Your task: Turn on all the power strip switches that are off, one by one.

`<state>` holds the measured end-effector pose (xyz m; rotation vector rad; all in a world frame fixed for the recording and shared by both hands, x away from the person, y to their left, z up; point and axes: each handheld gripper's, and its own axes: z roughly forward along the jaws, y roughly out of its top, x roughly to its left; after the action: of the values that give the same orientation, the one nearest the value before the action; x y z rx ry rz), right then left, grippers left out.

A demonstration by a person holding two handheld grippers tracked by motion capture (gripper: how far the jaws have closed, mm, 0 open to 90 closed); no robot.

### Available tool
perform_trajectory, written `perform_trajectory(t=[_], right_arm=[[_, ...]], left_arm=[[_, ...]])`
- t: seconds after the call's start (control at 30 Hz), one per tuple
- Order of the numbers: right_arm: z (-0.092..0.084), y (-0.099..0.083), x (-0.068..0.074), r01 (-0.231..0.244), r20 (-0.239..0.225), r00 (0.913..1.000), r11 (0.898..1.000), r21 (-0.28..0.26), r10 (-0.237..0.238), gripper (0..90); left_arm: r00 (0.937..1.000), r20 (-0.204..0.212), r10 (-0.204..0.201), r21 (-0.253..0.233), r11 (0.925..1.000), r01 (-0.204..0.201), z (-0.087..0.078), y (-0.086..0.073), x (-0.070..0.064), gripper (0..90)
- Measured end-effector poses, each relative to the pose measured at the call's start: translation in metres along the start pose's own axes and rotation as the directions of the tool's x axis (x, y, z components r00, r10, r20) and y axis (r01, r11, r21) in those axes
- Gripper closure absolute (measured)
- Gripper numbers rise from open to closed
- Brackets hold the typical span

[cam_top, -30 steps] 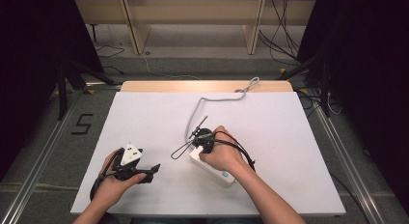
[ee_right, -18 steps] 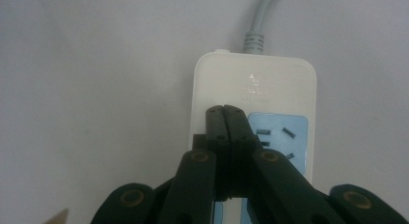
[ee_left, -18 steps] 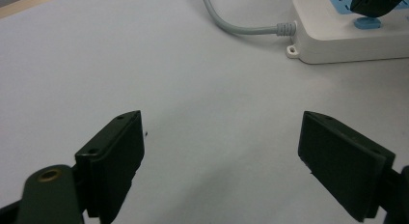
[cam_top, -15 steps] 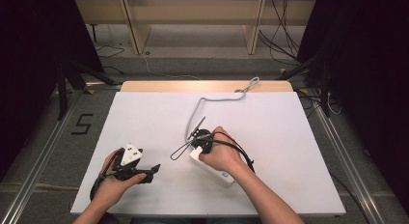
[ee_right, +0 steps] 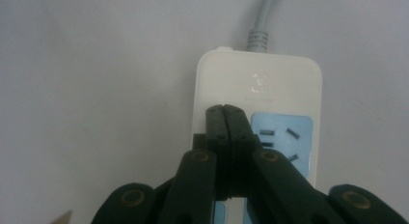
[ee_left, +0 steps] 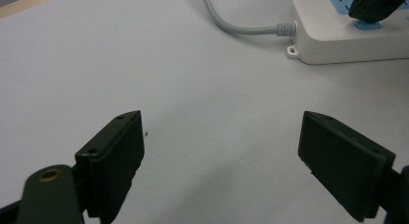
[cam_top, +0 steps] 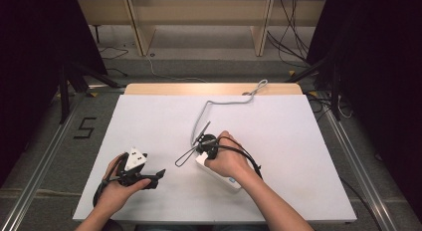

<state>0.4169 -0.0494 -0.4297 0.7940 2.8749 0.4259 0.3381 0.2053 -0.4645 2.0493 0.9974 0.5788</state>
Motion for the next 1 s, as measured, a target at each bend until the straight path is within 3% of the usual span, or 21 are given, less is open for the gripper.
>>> perform_trajectory(t=[1.0], right_arm=[[0.0024,0.0017,0.0003,-0.024,0.008,0.9997,0.999,0.021,0.024,90.0]], left_arm=[[1.0000,-0.001,0.000,0.001,1.0000,0.000,0.0001,0.0001,0.0000,16.3]])
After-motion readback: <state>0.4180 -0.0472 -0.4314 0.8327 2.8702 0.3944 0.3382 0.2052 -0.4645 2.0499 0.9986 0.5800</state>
